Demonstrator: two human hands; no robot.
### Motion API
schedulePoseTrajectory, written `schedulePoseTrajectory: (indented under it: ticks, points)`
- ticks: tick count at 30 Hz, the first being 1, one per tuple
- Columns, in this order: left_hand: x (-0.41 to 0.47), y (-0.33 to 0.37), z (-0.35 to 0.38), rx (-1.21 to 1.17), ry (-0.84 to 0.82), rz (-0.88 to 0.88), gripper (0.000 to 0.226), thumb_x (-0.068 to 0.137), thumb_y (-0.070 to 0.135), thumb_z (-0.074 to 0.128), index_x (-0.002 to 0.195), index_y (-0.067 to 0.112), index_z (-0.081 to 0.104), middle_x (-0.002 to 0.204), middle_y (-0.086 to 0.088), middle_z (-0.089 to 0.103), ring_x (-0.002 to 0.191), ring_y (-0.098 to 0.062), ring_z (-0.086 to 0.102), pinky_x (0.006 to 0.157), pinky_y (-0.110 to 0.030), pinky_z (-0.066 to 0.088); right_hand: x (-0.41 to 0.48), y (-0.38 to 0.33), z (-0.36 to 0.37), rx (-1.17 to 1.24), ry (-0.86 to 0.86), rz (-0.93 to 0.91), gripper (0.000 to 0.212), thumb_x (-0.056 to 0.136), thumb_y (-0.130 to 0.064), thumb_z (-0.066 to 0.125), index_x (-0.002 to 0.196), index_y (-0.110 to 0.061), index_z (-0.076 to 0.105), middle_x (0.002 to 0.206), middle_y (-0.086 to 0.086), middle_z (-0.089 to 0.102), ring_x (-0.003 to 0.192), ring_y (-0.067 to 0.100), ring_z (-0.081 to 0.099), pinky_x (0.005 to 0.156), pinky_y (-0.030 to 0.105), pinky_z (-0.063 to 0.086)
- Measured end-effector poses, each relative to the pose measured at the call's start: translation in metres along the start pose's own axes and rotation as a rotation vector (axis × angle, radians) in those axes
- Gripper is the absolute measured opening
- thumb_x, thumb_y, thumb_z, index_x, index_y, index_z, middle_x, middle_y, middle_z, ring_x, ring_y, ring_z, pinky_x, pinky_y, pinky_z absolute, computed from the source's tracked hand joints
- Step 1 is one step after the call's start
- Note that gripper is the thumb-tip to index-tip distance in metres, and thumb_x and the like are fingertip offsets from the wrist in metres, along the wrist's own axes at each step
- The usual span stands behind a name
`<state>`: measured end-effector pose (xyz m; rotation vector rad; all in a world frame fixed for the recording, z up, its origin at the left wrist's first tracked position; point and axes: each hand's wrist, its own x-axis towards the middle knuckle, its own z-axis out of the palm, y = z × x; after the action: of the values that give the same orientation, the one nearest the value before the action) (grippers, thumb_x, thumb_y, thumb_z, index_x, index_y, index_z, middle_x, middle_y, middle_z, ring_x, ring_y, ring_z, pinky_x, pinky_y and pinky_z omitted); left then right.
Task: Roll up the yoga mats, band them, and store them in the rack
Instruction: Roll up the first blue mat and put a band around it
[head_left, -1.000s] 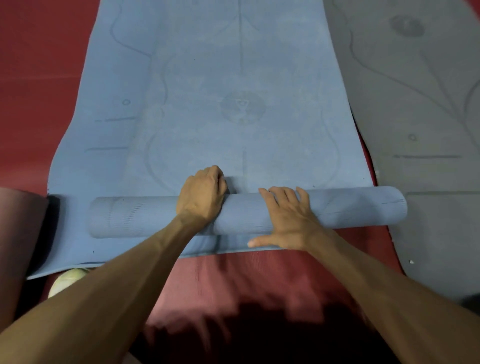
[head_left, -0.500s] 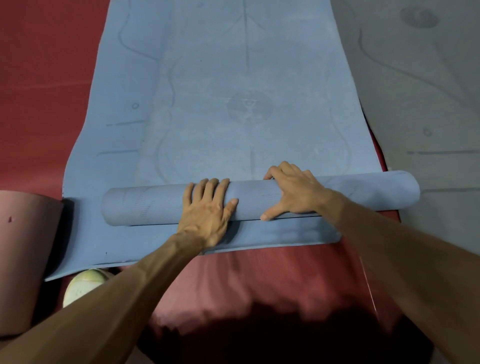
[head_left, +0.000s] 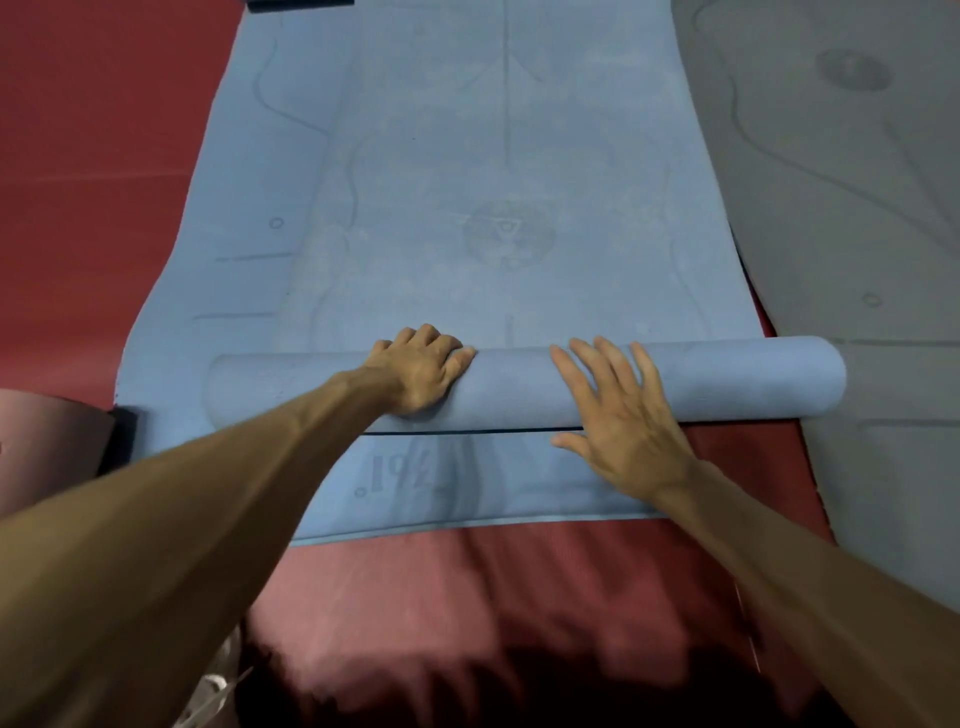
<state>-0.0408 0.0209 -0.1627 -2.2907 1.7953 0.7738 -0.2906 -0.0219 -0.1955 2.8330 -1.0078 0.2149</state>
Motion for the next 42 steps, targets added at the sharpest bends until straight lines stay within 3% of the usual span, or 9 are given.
schedulePoseTrajectory:
  ticks: [7, 11, 16, 20, 24, 31, 35, 39, 42]
  points:
    - [0.021, -0.002, -0.002, -0.022, 0.218, -0.006, 0.043, 0.101, 0.046, 0.028, 0.113, 0.011, 0.05, 0.12, -0.012, 0.048, 0.116, -0.029, 0.042, 0.098, -0.041, 0.032, 0.025, 0.011, 0.007, -0.058, -0.125, 0.085, 0.122, 0.041, -0.059, 0.088, 0.144, -0.016, 0.039, 0.134, 0.014, 0.052, 0.124, 0.038, 0.049, 0.105, 0.06, 0.033]
    - [0.019, -0.003, -0.008, -0.077, 0.239, 0.033, 0.037, 0.101, 0.045, 0.029, 0.092, 0.013, 0.047, 0.103, -0.011, 0.051, 0.106, -0.031, 0.046, 0.092, -0.042, 0.037, 0.038, 0.018, 0.002, -0.138, -0.206, 0.046, 0.115, 0.047, -0.051, 0.089, 0.144, -0.019, 0.038, 0.131, 0.012, 0.052, 0.114, 0.034, 0.052, 0.098, 0.051, 0.037]
    - [0.007, -0.01, -0.001, -0.006, 0.21, 0.111, 0.049, 0.1, 0.046, 0.026, 0.119, 0.011, 0.055, 0.111, -0.013, 0.054, 0.107, -0.032, 0.051, 0.095, -0.042, 0.039, 0.053, 0.021, -0.017, -0.122, -0.348, 0.016, 0.093, 0.069, -0.036, 0.077, 0.145, -0.023, 0.024, 0.13, 0.007, 0.047, 0.111, 0.03, 0.052, 0.094, 0.043, 0.035]
    - [-0.006, -0.013, -0.005, -0.013, 0.036, 0.138, 0.062, 0.096, 0.053, 0.022, 0.136, 0.012, 0.044, 0.128, -0.014, 0.052, 0.121, -0.031, 0.045, 0.106, -0.038, 0.031, 0.048, 0.02, -0.03, -0.024, -0.417, 0.012, 0.084, 0.064, -0.03, 0.076, 0.136, -0.024, 0.033, 0.118, 0.005, 0.054, 0.099, 0.027, 0.057, 0.084, 0.038, 0.04]
    - [-0.048, 0.004, 0.006, 0.064, 0.076, 0.118, 0.074, 0.091, 0.06, 0.017, 0.149, 0.015, 0.025, 0.147, -0.009, 0.034, 0.136, -0.027, 0.028, 0.115, -0.037, 0.015, 0.039, 0.023, -0.044, 0.083, -0.519, 0.006, 0.083, 0.062, -0.032, 0.077, 0.134, -0.026, 0.037, 0.111, 0.004, 0.057, 0.095, 0.026, 0.06, 0.078, 0.032, 0.043]
    - [-0.112, 0.019, 0.04, -0.056, 0.301, 0.175, 0.088, 0.079, 0.062, 0.015, 0.143, 0.006, 0.038, 0.14, -0.015, 0.04, 0.128, -0.033, 0.035, 0.113, -0.04, 0.02, 0.015, 0.011, -0.066, 0.167, -0.682, 0.019, 0.087, 0.058, -0.037, 0.079, 0.134, -0.029, 0.038, 0.106, 0.002, 0.06, 0.096, 0.024, 0.06, 0.082, 0.033, 0.047]
    - [-0.131, 0.027, 0.062, -0.072, 0.248, 0.118, 0.089, 0.077, 0.067, 0.011, 0.144, 0.014, 0.037, 0.139, -0.006, 0.04, 0.131, -0.026, 0.033, 0.117, -0.039, 0.009, -0.012, -0.005, -0.071, 0.188, -0.716, 0.012, 0.086, 0.056, -0.035, 0.079, 0.133, -0.029, 0.039, 0.109, 0.003, 0.06, 0.097, 0.024, 0.062, 0.084, 0.034, 0.048]
    - [-0.137, 0.027, 0.082, -0.047, 0.341, 0.106, 0.069, 0.087, 0.06, 0.027, 0.129, 0.012, 0.055, 0.12, -0.008, 0.056, 0.112, -0.025, 0.045, 0.105, -0.049, 0.035, -0.029, -0.014, -0.07, 0.163, -0.662, 0.011, 0.085, 0.06, -0.031, 0.078, 0.136, -0.026, 0.039, 0.113, 0.006, 0.059, 0.098, 0.027, 0.062, 0.083, 0.033, 0.046]
    - [-0.129, 0.025, 0.082, -0.058, 0.33, 0.093, 0.074, 0.085, 0.063, 0.023, 0.131, 0.013, 0.054, 0.121, -0.007, 0.055, 0.114, -0.026, 0.045, 0.106, -0.044, 0.028, -0.024, -0.012, -0.066, 0.166, -0.686, 0.016, 0.089, 0.058, -0.034, 0.081, 0.136, -0.026, 0.038, 0.112, 0.004, 0.06, 0.098, 0.025, 0.062, 0.083, 0.032, 0.044]
